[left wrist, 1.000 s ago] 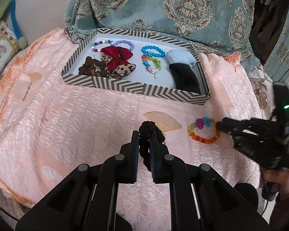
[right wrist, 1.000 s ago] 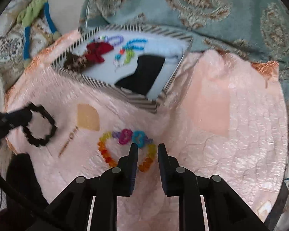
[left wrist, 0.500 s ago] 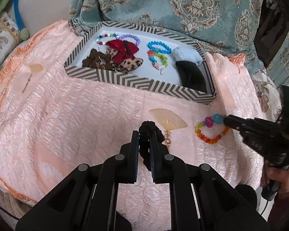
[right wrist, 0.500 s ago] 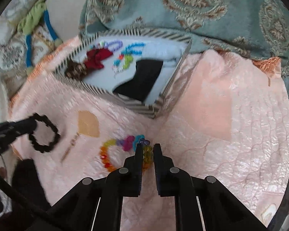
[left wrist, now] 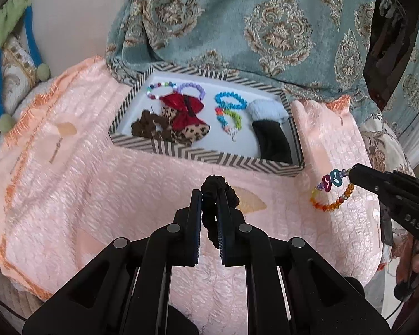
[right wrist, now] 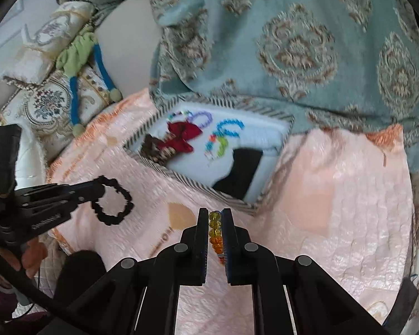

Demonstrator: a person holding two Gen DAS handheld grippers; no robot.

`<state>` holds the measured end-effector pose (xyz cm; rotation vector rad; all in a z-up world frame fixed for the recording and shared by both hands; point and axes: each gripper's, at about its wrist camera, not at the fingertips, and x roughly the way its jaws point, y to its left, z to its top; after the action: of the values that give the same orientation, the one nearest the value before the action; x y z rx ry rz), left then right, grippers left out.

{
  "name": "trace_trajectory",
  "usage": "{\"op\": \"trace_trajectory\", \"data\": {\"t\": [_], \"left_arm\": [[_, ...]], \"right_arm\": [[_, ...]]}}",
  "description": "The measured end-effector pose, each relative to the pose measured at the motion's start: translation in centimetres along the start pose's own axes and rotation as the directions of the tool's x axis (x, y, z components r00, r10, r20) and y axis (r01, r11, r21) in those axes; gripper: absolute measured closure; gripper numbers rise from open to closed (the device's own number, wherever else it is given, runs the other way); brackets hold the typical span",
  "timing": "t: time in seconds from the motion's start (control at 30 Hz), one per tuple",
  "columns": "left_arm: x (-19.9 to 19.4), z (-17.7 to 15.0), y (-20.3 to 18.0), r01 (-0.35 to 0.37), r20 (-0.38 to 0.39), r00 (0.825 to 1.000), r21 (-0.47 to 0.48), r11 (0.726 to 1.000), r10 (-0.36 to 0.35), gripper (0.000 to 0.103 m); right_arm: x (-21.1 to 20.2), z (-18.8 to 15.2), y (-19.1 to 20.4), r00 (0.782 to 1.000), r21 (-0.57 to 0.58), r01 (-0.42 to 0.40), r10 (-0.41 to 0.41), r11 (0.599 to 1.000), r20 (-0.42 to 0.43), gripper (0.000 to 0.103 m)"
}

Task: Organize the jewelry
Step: 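Carry the scrunchie and rainbow bracelet into the tray and release both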

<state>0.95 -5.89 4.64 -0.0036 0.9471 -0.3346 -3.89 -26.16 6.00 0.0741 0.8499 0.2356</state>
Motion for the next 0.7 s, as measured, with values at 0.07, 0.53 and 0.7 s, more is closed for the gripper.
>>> {"op": "trace_trajectory", "data": {"t": [0.07, 0.53, 0.7], "left_arm": [[-0.4, 0.4, 0.0, -0.006, 0.012, 1.000, 0.005, 1.000, 0.006, 0.094], [-0.9, 2.7, 0.3, -0.050, 0.054, 0.997, 0.037, 0.998, 0.048, 0.094], [-0.6, 3.6, 0.7, -0.064, 0.056, 0.997, 0.040, 0.997, 0.062, 0.094]], "right_arm": [[-0.2, 0.5, 0.3, 1.000, -0.003, -0.008, 0.008, 1.000, 0.011, 0.095], [0.0, 3.4, 2.0, 0.999, -0.036, -0.019, 0.020, 0.999, 0.029, 0.095], [0.6, 4.5, 2.4, 0.999, -0.047, -0.020, 0.022, 0.999, 0.032, 0.095]]}}
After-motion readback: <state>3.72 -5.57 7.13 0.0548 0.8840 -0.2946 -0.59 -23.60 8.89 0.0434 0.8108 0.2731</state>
